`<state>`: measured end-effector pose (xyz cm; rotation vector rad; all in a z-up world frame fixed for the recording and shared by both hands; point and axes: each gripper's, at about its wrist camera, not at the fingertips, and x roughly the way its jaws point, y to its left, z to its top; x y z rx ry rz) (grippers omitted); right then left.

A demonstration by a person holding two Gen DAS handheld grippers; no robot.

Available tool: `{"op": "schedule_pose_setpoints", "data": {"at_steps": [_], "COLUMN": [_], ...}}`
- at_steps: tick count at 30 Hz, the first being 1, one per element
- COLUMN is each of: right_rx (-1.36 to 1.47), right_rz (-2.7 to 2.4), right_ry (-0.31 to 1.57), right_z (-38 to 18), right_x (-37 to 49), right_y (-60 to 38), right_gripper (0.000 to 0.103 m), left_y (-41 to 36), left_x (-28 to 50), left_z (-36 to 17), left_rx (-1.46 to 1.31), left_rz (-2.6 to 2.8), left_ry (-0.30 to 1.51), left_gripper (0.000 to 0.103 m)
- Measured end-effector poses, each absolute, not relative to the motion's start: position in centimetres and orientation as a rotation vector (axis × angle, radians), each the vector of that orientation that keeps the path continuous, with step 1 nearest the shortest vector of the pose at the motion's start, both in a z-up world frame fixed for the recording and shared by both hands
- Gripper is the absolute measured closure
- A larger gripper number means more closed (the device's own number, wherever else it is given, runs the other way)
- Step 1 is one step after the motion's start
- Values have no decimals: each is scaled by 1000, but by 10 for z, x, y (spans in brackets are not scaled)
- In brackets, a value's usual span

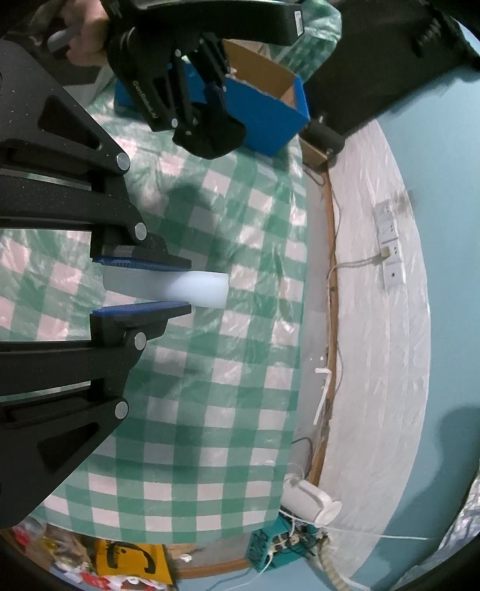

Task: Organize soft objects
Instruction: 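Carry the black hat with the left tool while the right tool carries the white roll to the box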

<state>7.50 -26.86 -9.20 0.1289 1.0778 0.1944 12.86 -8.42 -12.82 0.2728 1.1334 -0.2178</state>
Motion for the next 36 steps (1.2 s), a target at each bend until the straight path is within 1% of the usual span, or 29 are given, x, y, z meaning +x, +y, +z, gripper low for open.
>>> {"op": "schedule_pose_setpoints", "data": {"at_steps": [12, 36], "right_rx": [104, 52], "right_rz": [248, 340], "right_ry": [1065, 1043], "right_z": [-79, -56], "right_x": [62, 62], "right_y": [-247, -188], "right_gripper": [89, 89], "left_y": [-53, -10], "left_x": [94, 71], "left_z": [-95, -66], "left_rx": [235, 222], "left_rz": [-223, -153], "left_ry": [1078, 995], "left_gripper": [63, 63]}}
